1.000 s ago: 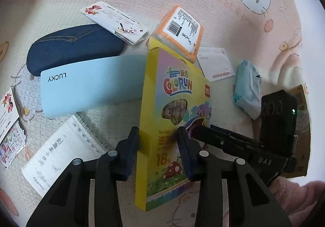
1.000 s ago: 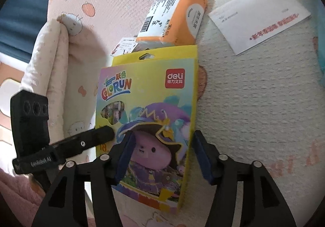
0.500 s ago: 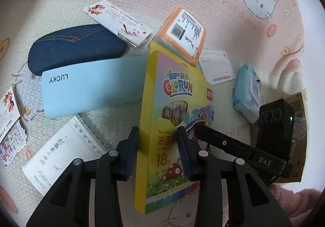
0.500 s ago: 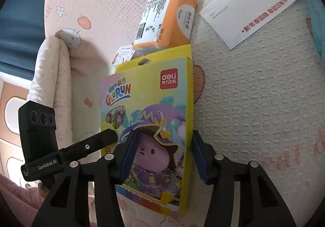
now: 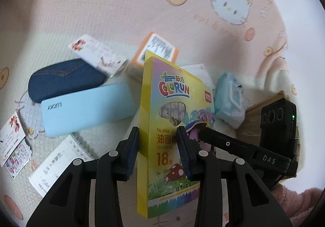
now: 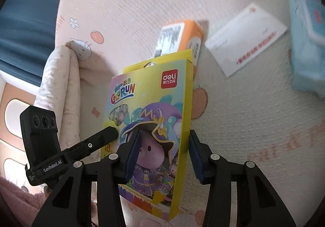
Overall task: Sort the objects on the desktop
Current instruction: 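Carry the pastel box with the right tool over the cardboard box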
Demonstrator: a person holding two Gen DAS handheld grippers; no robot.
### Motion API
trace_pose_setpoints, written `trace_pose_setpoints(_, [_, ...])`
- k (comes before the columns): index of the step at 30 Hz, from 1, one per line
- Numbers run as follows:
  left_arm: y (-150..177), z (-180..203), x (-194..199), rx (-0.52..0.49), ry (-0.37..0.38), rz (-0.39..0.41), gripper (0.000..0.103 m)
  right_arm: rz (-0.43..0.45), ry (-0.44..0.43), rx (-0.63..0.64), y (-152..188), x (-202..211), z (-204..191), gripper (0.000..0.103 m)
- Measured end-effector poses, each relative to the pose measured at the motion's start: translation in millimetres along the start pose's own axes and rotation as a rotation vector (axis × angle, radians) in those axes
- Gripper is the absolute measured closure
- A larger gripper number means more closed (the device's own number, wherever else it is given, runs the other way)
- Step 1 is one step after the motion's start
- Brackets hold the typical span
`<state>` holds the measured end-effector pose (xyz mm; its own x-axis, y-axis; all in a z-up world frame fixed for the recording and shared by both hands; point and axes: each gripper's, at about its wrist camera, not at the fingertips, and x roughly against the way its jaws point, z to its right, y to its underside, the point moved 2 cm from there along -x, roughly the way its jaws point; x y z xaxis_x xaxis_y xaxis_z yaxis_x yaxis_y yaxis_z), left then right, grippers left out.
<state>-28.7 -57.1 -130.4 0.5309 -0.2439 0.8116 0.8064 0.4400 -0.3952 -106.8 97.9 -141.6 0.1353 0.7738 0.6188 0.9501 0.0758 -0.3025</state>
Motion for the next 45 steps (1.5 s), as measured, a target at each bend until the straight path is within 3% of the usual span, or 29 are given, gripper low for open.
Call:
trace_pose_setpoints(14, [-14, 73, 46, -0.133, 0.100, 0.131, 0.062, 0.179, 0.051, 0.071, -12, 98, -36, 0.059])
trace_pose_setpoints(23, [-20, 149, 55, -0.250, 0.206, 0.187, 0.062, 0.313, 0.105, 0.080, -13, 180, -37, 0.059])
trace_pose_setpoints(32, [-28, 242, 31, -0.326, 0.377, 0.137, 0.062, 0.467, 0.229, 0.060, -20, 279, -13, 0.059])
trace_pose_setpoints(38, [-26, 300, 4, -0.357, 0.444, 0.066, 0.062, 0.498, 0.293, 0.026, -24, 331, 14, 0.059])
trace_pose_setpoints(45, [-19, 343, -34, -0.308, 0.504, -0.057, 0.062, 0.527, 0.398, -0.029, -21, 367, 44, 0.059])
